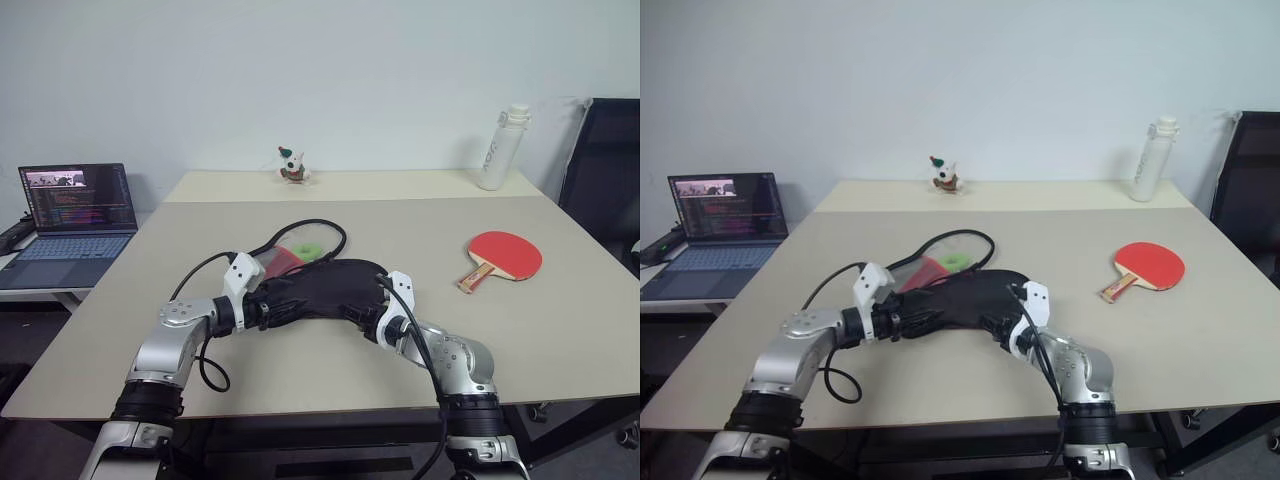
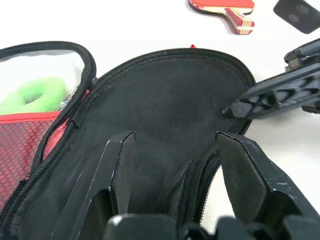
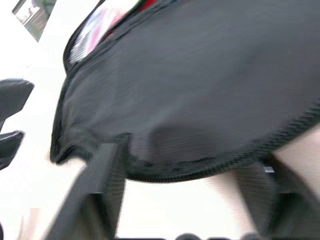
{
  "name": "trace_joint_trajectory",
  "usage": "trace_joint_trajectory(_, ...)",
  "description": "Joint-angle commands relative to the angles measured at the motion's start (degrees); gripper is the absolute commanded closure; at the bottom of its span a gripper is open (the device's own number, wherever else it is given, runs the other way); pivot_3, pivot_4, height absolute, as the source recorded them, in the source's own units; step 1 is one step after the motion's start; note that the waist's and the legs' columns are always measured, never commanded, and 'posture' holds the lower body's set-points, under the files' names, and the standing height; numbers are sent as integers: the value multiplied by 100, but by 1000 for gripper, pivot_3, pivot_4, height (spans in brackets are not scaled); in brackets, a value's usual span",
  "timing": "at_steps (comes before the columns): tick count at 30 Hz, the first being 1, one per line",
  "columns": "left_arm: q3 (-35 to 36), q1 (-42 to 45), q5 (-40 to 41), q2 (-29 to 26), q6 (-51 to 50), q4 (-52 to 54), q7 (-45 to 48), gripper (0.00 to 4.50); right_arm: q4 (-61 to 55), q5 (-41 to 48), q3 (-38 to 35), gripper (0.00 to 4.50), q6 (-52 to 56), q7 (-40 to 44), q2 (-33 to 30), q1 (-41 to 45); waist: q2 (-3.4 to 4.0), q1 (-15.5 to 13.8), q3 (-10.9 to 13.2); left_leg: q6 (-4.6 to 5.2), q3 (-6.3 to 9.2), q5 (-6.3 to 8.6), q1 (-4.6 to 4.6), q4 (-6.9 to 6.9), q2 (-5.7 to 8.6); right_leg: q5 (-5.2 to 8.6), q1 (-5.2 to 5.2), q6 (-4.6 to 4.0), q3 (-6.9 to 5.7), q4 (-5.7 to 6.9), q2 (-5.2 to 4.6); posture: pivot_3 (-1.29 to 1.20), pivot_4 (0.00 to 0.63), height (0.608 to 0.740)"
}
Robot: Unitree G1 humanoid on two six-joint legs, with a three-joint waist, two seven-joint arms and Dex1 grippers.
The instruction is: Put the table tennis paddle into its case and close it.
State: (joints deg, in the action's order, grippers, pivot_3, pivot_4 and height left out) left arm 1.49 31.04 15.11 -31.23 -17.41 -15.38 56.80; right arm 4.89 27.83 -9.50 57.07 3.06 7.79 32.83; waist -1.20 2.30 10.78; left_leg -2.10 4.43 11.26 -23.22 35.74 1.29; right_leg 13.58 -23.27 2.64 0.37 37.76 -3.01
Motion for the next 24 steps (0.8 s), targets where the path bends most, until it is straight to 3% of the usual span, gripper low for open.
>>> trace_joint_trajectory(1, 31, 25, 69, -56, -15, 334, -33, 1691, 125, 155, -143, 2810, -186, -127, 294, 375, 0, 0, 0, 0, 0, 0, 0, 0, 0, 3, 0, 5, 0, 0, 0, 0, 150, 740)
trace_joint_trajectory(5, 42, -59, 62, -90, -31, 432, -33, 1691, 221, 288, -236, 4281, -145, -143, 177, 421, 0, 2, 0, 0, -2, 0, 2, -2, -2, 3, 0, 5, 3, 0, 0, 0, 150, 740)
trace_joint_trajectory(6, 46, -81, 60, -97, -36, 453, -34, 1691, 235, 329, -270, 4464, -120, -153, 138, 426, 0, 2, 0, 0, -3, 0, 2, -2, -2, 3, 0, 5, 4, 0, 0, 0, 150, 740)
trace_joint_trajectory(12, 1, -190, 15, -135, -14, 522, 0, 1691, 143, 463, -241, 4464, 397, 197, -492, 476, 2, 2, 2, 0, -4, 0, 1, -3, -3, 4, -2, 5, 6, -1, 0, 0, 150, 740)
trace_joint_trajectory(19, -46, -172, -5, -131, 45, 445, 54, 1691, 202, 513, 220, 4464, 1230, 1529, -2342, 763, 2, -45, 2, 1, -7, 1, -8, -2, -1, 6, -1, 7, 5, -13, -7, 0, 150, 740)
trace_joint_trajectory(24, -89, -143, -18, -136, 121, 350, 81, 1691, 565, 294, 823, 4464, 1163, 2631, -3473, 1103, 3, -27, 3, 5, -15, 3, -8, -7, 2, 7, -4, 7, 6, -17, -4, 0, 150, 740)
